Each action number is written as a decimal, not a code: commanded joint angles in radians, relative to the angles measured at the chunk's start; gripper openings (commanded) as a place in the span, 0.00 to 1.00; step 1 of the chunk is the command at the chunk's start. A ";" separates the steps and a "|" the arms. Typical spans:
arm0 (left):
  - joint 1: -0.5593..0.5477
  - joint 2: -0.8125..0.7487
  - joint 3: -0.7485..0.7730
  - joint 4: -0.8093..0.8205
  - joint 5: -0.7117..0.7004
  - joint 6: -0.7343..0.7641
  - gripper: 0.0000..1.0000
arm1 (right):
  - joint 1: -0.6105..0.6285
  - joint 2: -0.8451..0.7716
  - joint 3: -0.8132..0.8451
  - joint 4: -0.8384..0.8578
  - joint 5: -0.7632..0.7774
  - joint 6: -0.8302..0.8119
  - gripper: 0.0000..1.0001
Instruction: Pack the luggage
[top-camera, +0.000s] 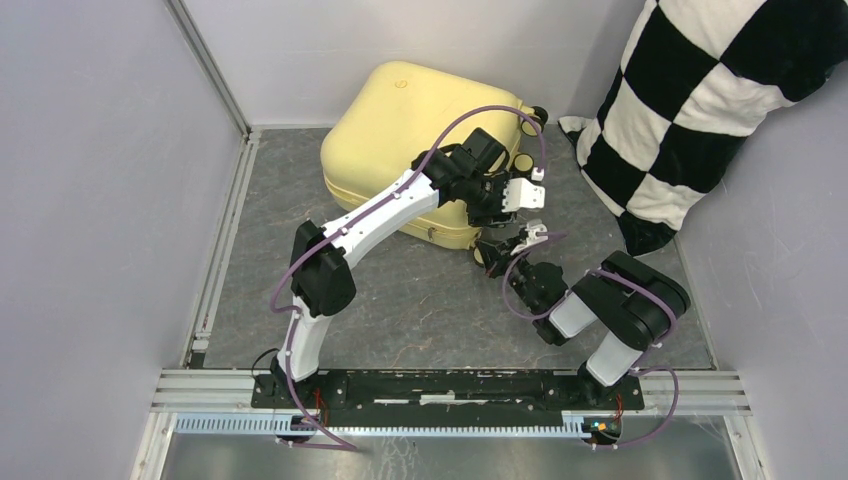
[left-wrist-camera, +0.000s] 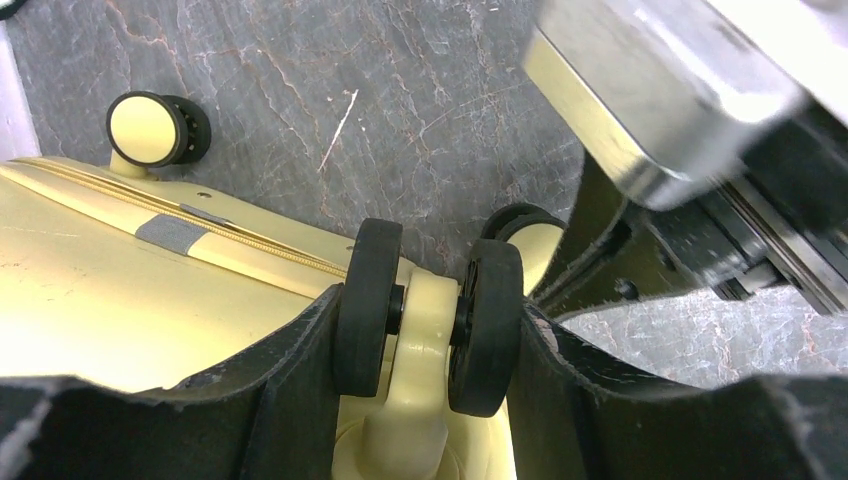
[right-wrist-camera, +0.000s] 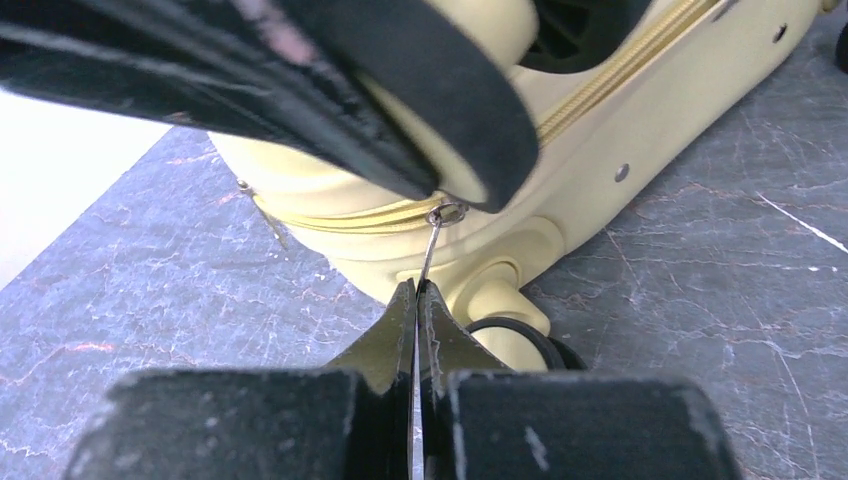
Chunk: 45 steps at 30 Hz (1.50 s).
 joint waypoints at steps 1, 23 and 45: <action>0.038 -0.038 0.086 0.225 -0.042 -0.267 0.02 | 0.087 -0.039 -0.009 0.306 -0.047 -0.047 0.00; 0.041 -0.054 0.055 0.210 -0.017 -0.309 0.02 | 0.237 -0.035 0.072 0.125 0.117 -0.178 0.00; 0.041 -0.081 0.023 0.219 0.004 -0.328 0.02 | 0.010 -0.031 -0.011 0.235 -0.031 -0.162 0.53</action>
